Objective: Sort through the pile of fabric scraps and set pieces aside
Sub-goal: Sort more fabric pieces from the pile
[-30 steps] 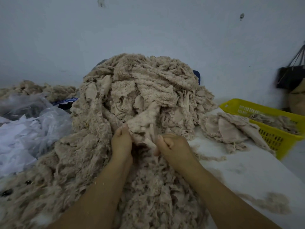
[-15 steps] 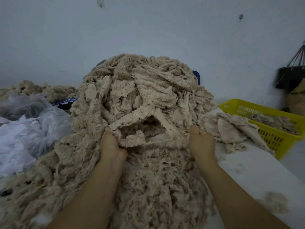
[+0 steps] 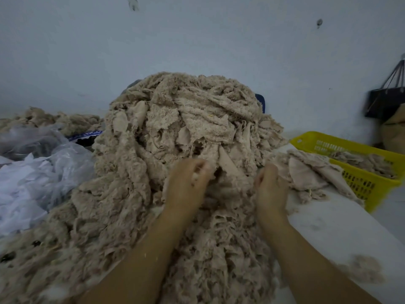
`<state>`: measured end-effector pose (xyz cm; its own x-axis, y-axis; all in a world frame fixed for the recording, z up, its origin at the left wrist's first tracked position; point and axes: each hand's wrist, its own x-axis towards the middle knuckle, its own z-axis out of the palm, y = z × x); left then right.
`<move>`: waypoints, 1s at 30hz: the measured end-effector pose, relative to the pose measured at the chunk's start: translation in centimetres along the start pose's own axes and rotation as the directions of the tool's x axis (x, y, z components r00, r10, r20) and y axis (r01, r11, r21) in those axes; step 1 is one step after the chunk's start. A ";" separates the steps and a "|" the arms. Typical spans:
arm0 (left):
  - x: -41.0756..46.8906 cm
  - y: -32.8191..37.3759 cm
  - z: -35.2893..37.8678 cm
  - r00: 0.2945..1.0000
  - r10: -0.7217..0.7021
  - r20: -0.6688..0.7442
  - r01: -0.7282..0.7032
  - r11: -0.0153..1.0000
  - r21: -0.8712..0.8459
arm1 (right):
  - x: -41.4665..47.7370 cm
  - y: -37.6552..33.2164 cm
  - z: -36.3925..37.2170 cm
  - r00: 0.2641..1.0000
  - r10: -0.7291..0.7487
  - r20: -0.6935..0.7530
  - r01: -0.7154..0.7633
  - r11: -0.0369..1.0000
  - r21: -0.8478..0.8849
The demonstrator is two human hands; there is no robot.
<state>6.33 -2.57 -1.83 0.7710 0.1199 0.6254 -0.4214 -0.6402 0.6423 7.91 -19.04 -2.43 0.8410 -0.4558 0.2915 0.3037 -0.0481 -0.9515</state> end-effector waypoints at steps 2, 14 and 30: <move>-1.0 1.0 1.2 0.954 0.070 0.290 -0.070 0.997 -0.012 | -0.5 -0.1 0.2 0.996 -0.046 0.078 0.045 0.999 0.007; 0.2 -1.7 -0.7 0.978 -0.209 0.016 0.210 0.976 -0.062 | 0.0 0.0 0.1 0.998 -0.028 0.057 0.033 0.997 -0.075; 0.4 0.1 0.3 0.697 -0.442 0.565 0.692 0.205 -0.692 | -3.8 -1.3 1.8 0.702 -0.274 0.657 0.377 0.926 -0.017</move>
<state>6.70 -2.84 -1.62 0.9931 -0.0627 -0.0986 0.1166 0.4767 0.8713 5.15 -15.65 -2.12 0.8013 0.2774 0.5300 0.5912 -0.2314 -0.7726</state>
